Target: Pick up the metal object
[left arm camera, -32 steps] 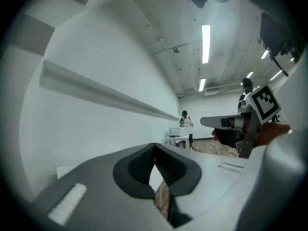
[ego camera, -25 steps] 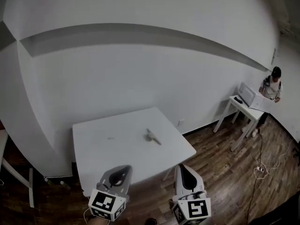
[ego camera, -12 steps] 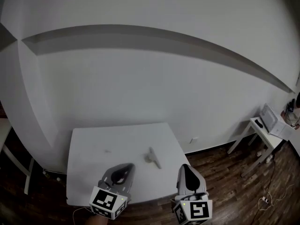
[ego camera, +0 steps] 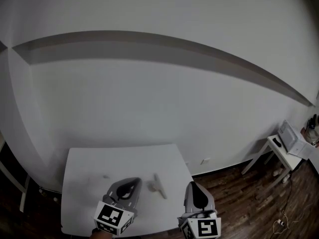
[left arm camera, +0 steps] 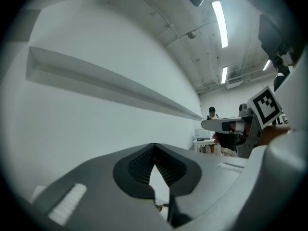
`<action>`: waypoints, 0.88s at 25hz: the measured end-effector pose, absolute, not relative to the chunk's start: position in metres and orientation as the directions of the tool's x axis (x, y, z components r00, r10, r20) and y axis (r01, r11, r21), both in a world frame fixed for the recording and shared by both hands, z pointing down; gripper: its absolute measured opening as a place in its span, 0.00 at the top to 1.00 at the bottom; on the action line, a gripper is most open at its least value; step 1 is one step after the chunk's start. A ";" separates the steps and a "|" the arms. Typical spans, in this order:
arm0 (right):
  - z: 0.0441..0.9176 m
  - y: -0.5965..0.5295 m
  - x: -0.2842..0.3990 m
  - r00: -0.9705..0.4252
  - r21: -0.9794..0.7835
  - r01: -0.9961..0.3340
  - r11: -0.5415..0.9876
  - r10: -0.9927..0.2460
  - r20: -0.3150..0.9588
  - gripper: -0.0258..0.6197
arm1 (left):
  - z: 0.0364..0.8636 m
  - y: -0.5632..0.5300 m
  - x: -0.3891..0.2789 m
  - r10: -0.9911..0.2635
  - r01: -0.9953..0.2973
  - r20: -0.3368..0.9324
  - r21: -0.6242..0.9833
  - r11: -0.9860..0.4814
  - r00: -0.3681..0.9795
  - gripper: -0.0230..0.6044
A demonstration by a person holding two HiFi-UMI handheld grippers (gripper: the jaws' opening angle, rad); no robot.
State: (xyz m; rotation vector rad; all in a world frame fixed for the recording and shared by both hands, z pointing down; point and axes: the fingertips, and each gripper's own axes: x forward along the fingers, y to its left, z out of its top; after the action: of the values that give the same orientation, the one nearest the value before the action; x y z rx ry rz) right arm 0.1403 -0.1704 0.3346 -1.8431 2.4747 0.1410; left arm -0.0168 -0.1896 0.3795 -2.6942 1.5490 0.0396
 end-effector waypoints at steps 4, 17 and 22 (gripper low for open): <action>0.338 -0.200 0.147 -0.274 0.033 -0.962 0.272 -0.957 -0.091 0.94 | 0.383 -0.224 -0.008 -0.845 -0.846 -0.033 -0.011 -0.533 0.533 0.97; 0.348 -0.244 0.162 -0.243 0.020 -0.970 0.242 -0.967 -0.077 0.94 | 0.405 -0.277 0.017 -0.784 -0.783 0.028 -0.047 -0.621 0.620 0.97; 0.354 -0.252 0.163 -0.256 0.024 -0.967 0.255 -0.965 -0.057 0.94 | 0.452 -0.283 0.040 -0.658 -0.652 0.160 -0.095 -0.752 0.735 0.59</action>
State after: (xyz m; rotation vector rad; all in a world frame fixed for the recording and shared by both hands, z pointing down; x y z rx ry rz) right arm 0.1626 -0.2523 0.3540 -1.8968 2.4642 0.0838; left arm 0.0400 -0.2831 0.4524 -2.8963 1.0942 -0.2865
